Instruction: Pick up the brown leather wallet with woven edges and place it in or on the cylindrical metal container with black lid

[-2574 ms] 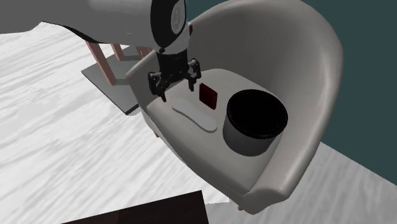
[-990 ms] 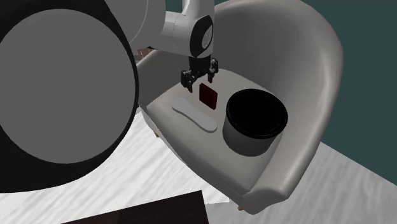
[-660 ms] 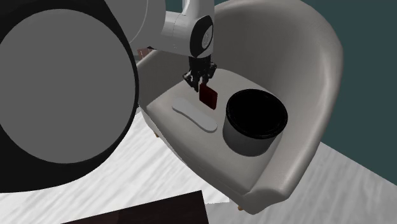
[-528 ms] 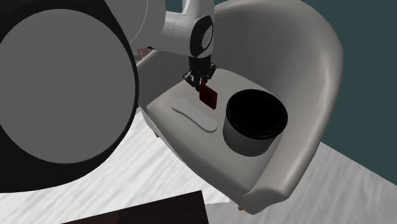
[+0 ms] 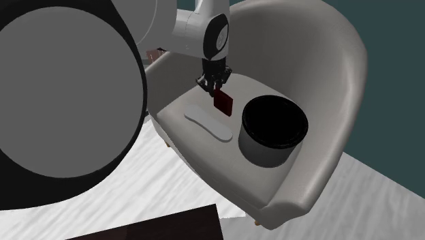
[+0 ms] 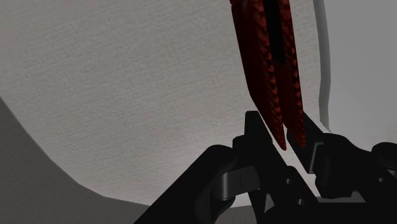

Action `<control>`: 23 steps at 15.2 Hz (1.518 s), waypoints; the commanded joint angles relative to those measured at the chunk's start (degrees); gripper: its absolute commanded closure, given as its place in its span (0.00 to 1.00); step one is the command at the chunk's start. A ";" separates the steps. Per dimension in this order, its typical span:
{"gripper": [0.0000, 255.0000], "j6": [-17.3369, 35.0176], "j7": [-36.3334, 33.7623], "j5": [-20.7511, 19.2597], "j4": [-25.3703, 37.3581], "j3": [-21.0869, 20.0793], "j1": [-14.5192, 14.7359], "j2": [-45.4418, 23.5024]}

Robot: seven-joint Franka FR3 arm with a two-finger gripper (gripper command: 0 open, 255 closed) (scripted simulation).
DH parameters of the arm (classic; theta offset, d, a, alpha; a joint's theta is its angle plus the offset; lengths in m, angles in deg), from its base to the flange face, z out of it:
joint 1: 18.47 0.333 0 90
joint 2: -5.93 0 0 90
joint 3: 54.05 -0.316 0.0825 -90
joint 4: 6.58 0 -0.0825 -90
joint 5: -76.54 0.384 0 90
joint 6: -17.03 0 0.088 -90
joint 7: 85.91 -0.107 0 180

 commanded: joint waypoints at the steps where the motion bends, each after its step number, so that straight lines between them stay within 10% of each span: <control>1: 1.00 -1.01 -0.14 -0.24 0.21 0.16 0.13 0.83; 23: 1.00 -14.63 -1.29 -2.44 7.34 1.47 0.67 7.52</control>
